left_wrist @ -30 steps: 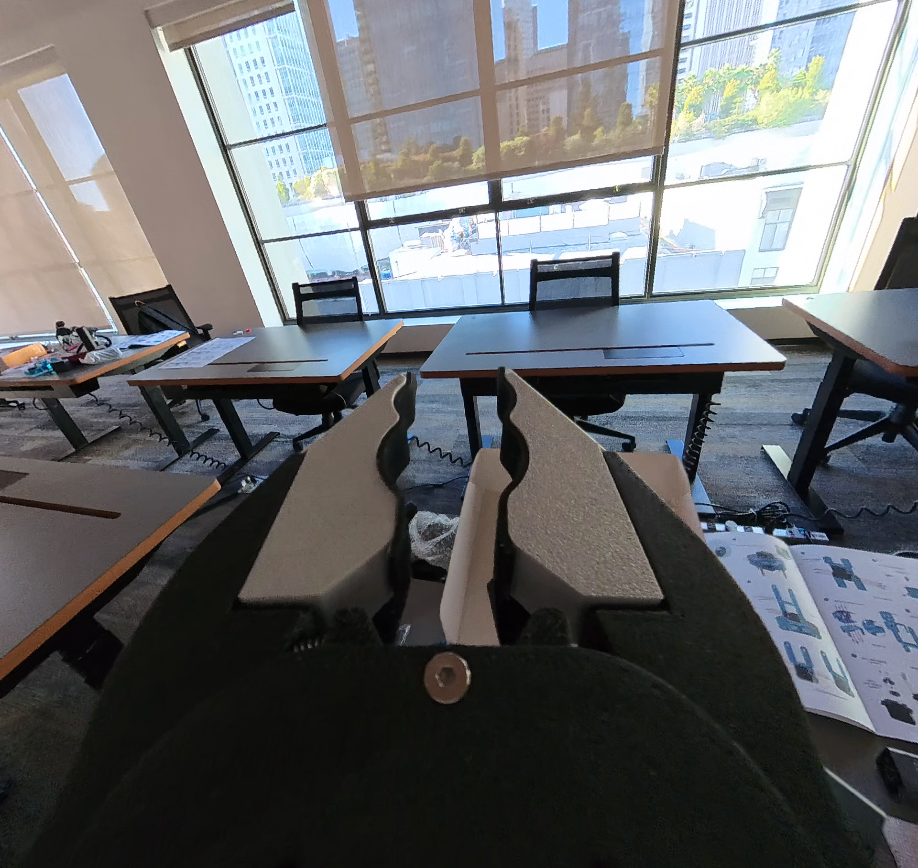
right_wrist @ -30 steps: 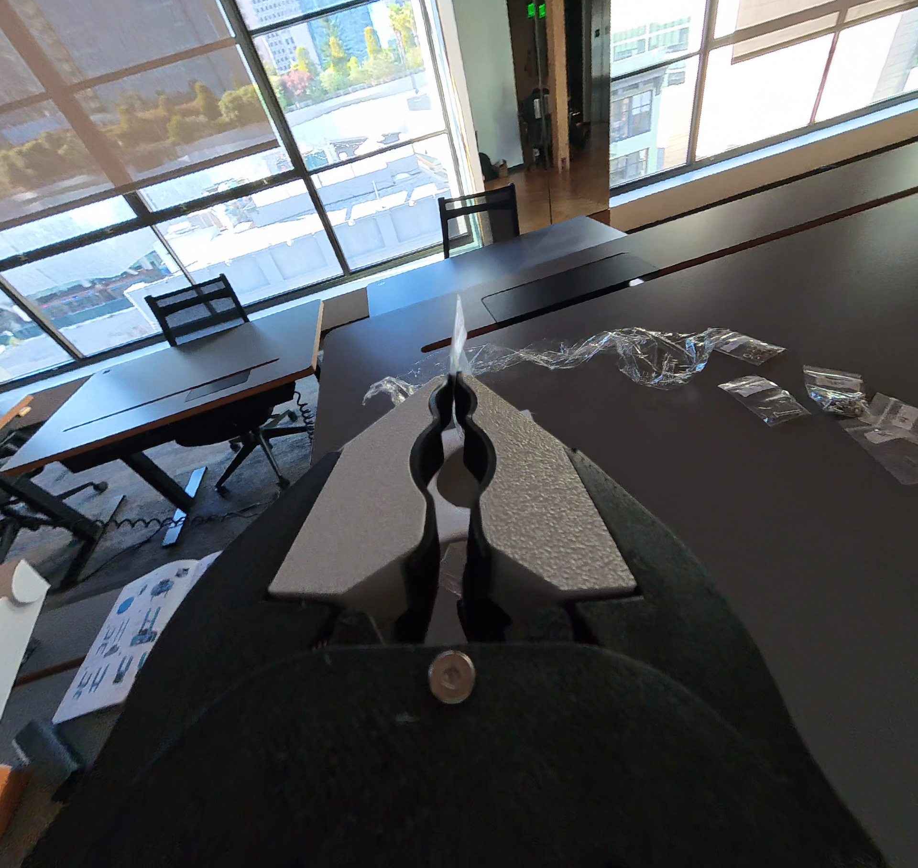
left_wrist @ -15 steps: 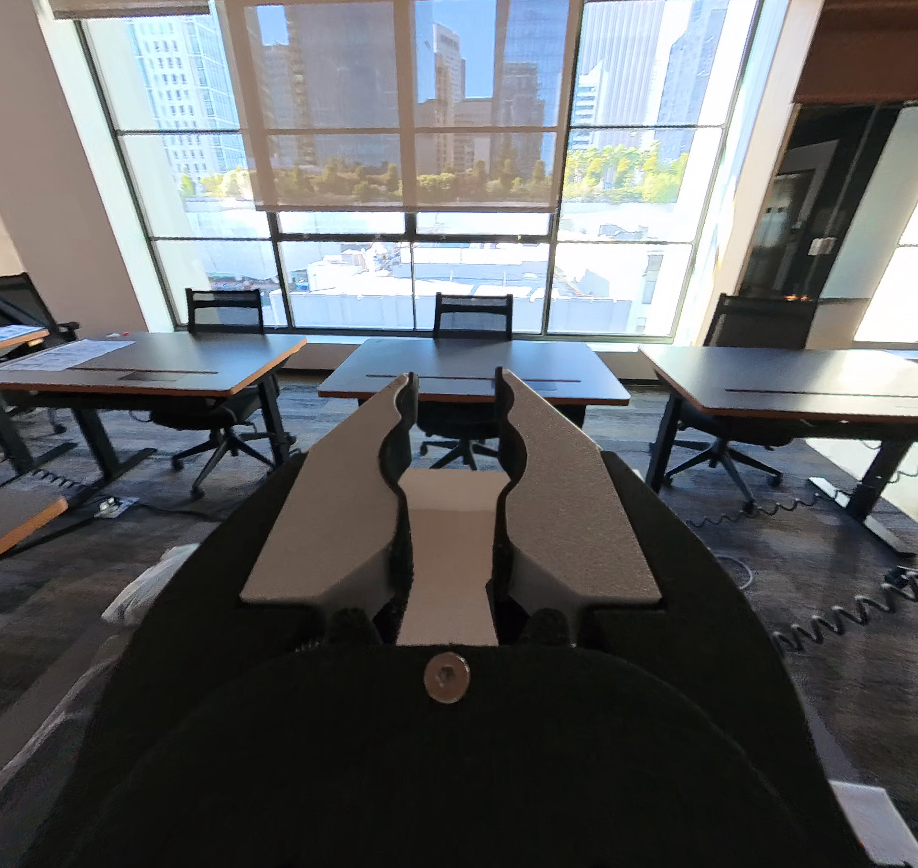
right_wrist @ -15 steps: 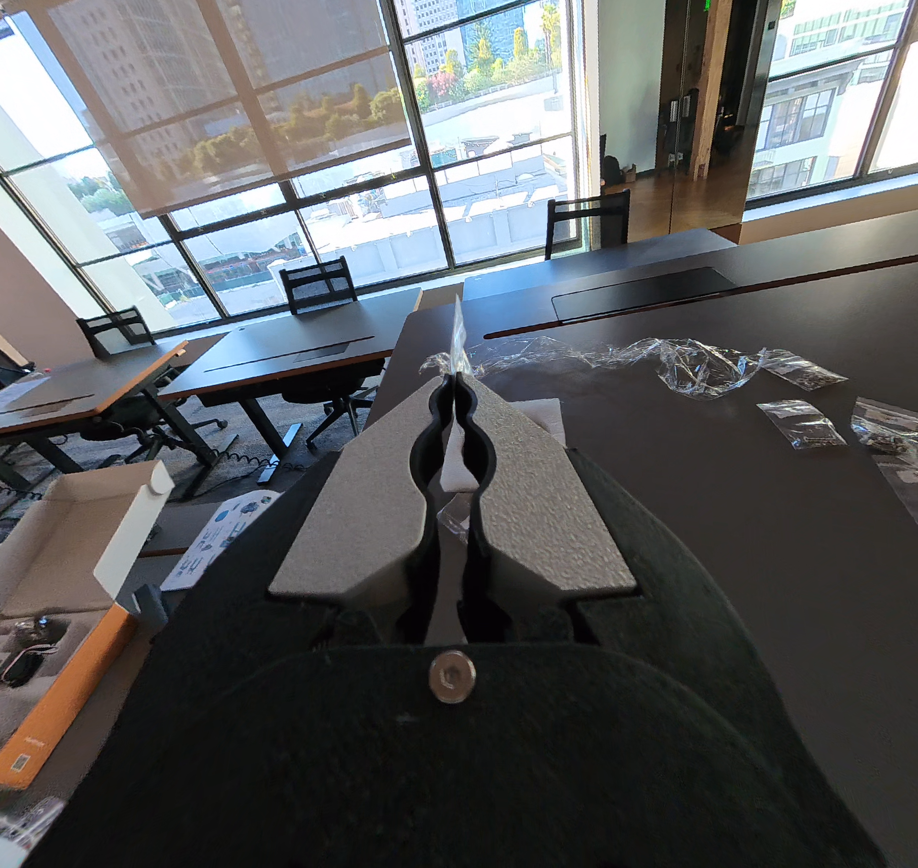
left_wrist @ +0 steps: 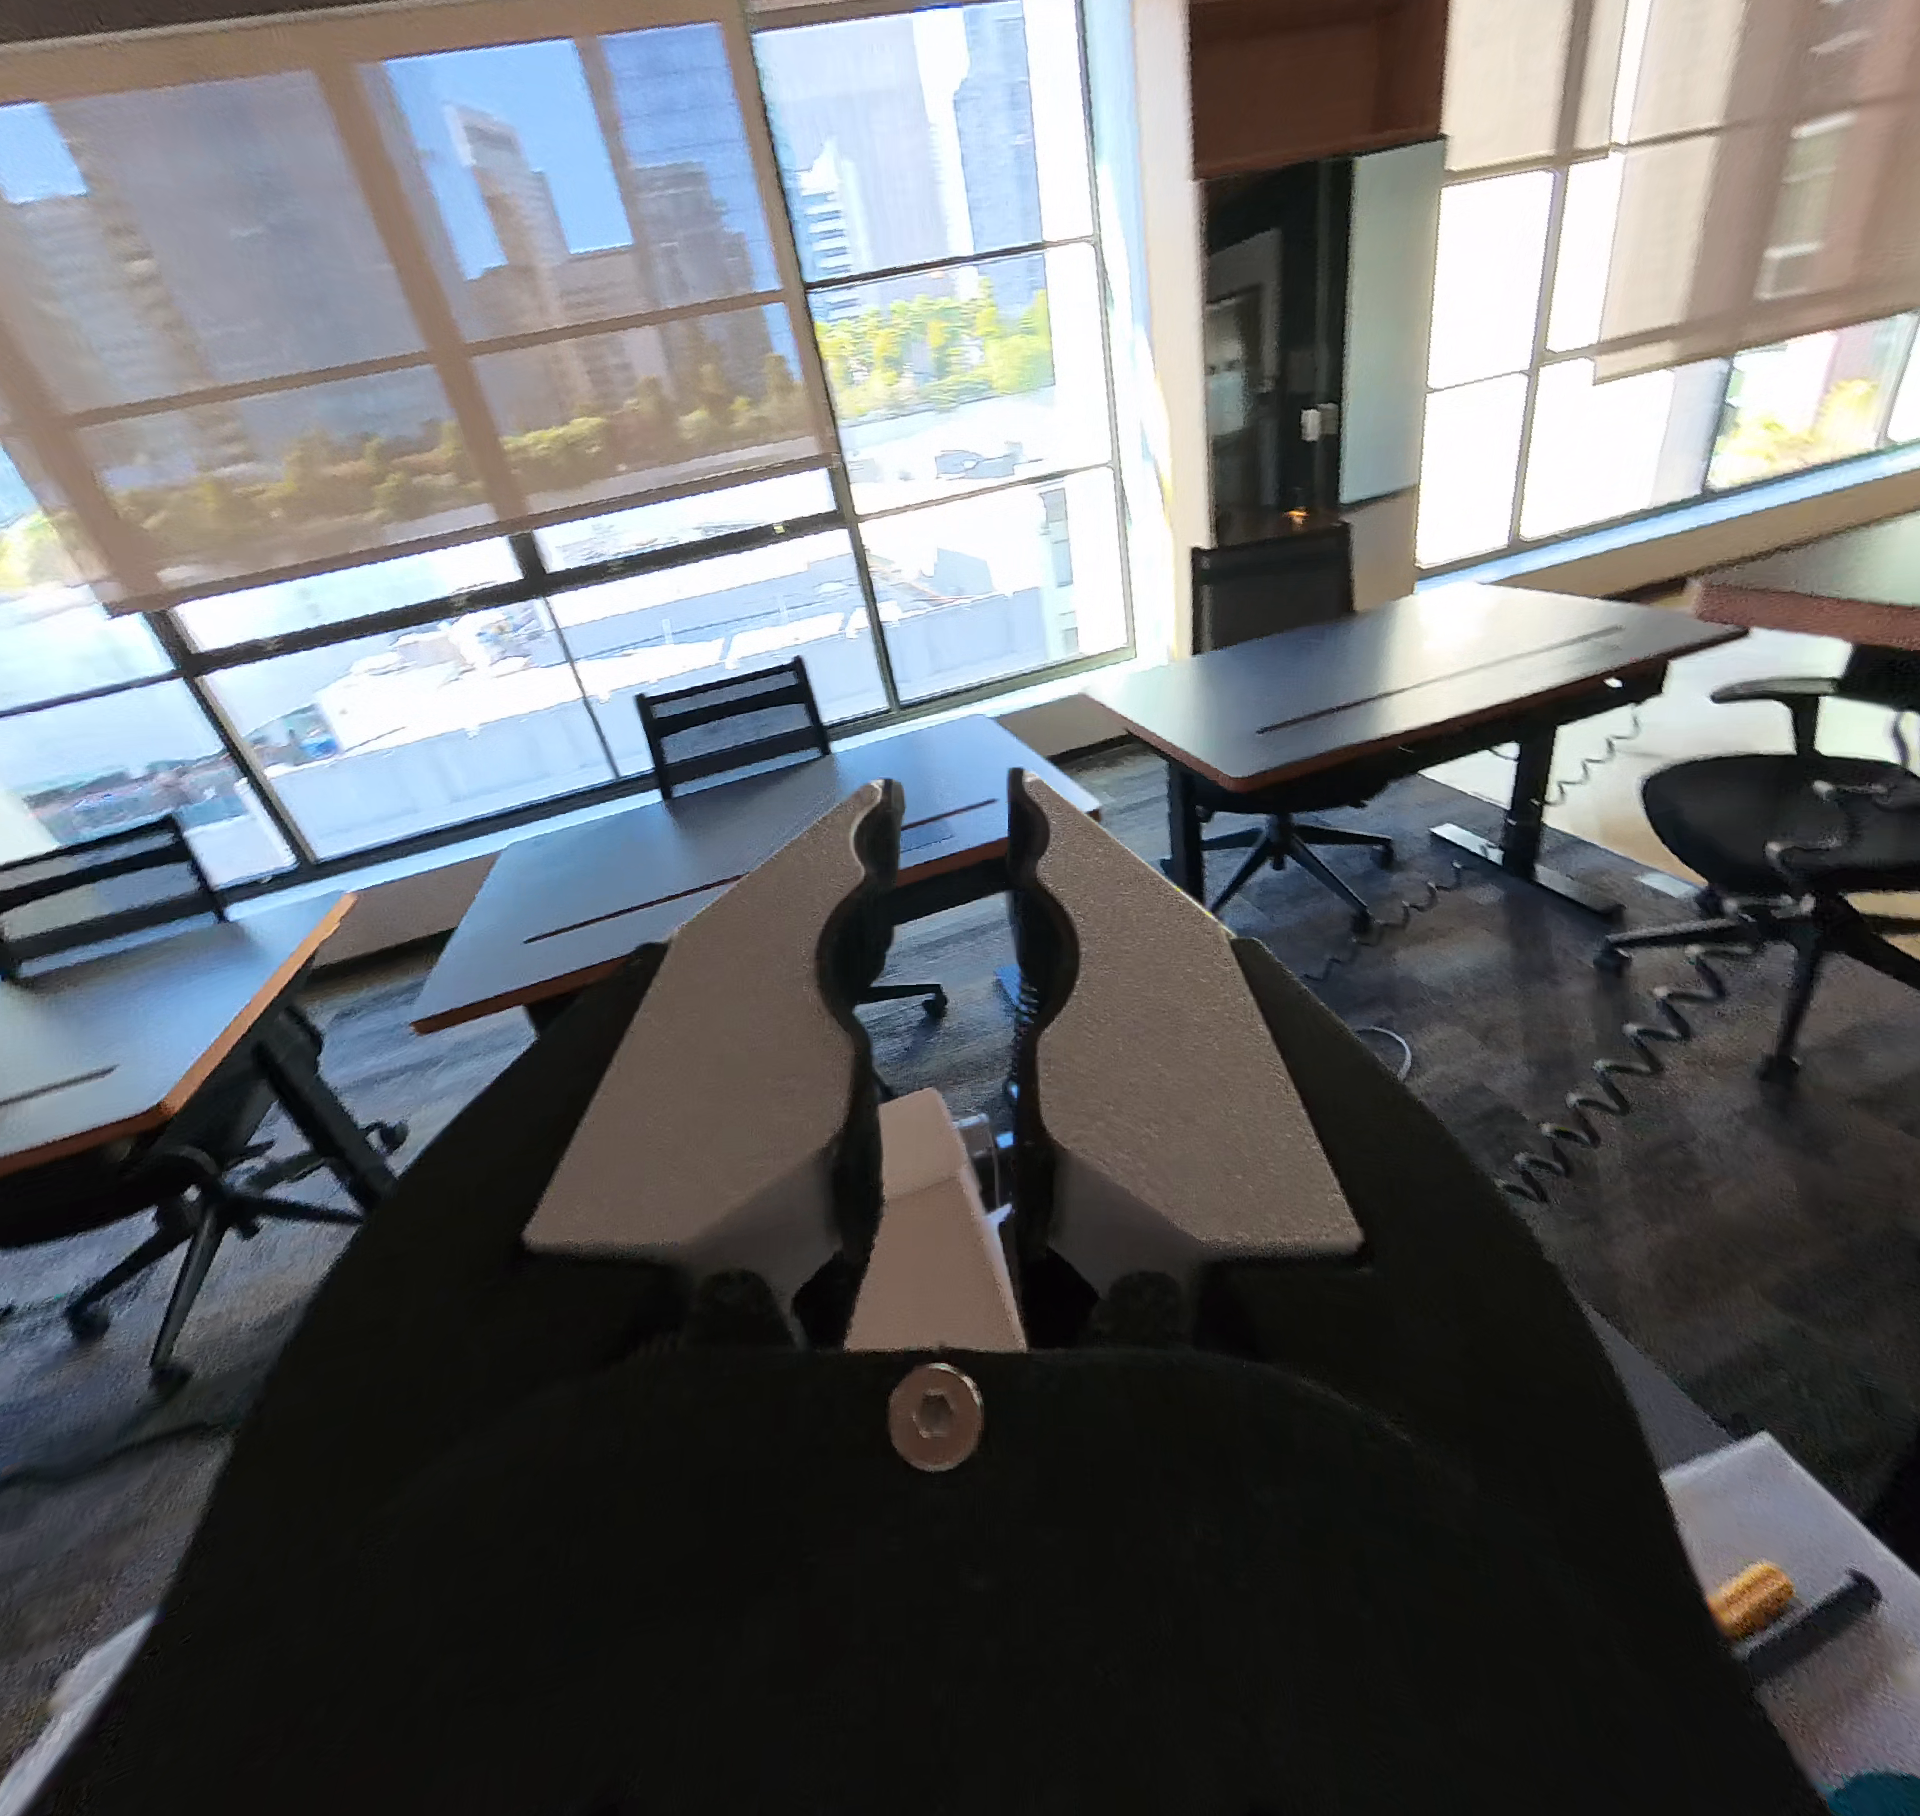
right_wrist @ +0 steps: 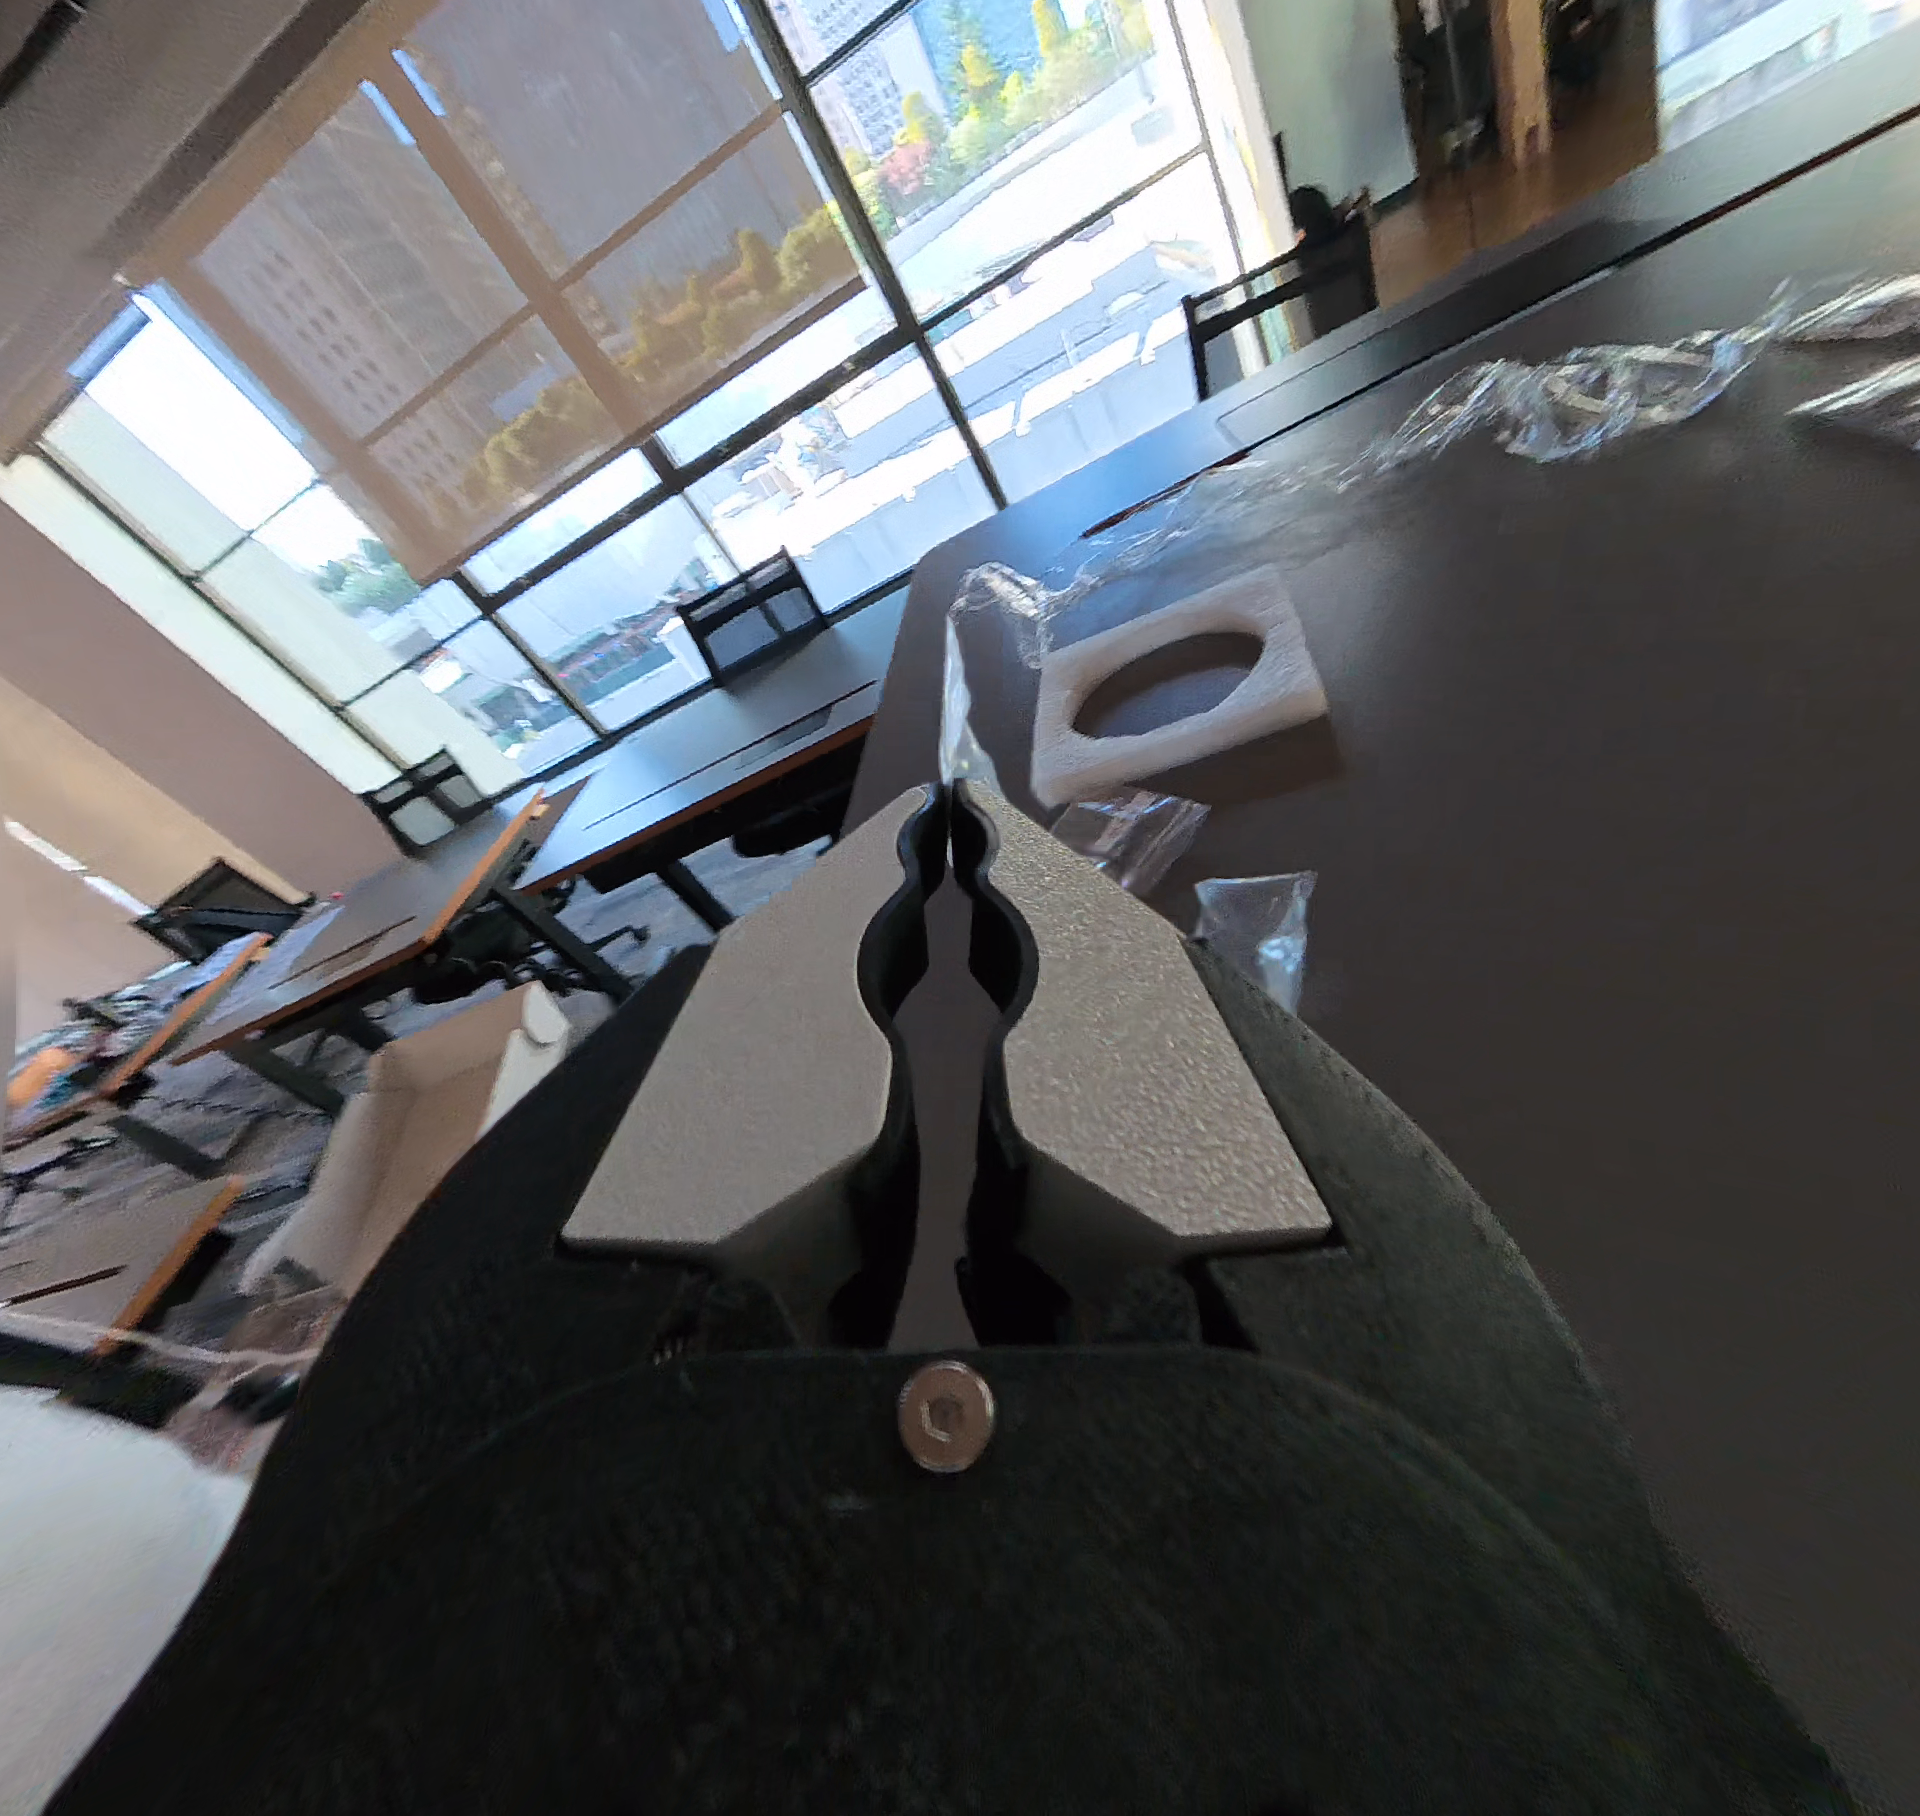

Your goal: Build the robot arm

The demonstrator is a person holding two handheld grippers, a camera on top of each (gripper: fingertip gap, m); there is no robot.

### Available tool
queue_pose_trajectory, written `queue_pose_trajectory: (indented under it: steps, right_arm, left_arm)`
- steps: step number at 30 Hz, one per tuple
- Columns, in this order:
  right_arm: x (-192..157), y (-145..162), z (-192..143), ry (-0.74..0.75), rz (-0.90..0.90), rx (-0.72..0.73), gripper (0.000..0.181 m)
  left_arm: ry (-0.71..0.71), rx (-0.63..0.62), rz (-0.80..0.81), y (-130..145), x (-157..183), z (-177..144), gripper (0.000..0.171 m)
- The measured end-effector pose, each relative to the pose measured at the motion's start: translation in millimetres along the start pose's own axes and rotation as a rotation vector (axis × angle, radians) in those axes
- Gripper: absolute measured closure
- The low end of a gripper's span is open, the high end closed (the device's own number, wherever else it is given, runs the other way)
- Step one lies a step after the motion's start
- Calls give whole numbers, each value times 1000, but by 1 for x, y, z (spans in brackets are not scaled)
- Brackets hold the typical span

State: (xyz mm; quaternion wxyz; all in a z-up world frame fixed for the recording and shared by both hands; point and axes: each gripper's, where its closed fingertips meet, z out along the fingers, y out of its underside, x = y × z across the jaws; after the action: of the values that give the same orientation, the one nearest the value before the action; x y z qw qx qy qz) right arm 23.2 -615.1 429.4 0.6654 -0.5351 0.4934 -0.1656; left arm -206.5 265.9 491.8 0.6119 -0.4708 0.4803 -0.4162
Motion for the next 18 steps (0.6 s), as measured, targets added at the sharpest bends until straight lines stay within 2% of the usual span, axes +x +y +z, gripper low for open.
queue_pose_trajectory:
  steps: [3,5,7,9,11,14,18]
  right_arm:
    - [-1,13,-1,-76,47,-91,181]
    - [0,22,-6,-127,40,-169,181]
    - [4,23,-17,-191,20,-215,181]
    - [11,17,-32,-270,20,-237,181]
    - [23,5,-48,-365,22,-242,181]
    - [47,-8,-69,-487,31,-294,181]
    - [79,-22,-91,-560,41,-359,181]
  left_arm:
    - [196,-11,-24,-5,79,26,155]
    - [422,-23,-50,-14,159,38,166]
    - [621,-16,-37,-30,247,39,167]
    - [762,63,-65,-55,336,34,170]
    - [930,127,-193,-84,431,19,171]
    - [1219,103,-374,-117,575,-16,171]
    - [1288,18,-400,-145,742,-20,171]
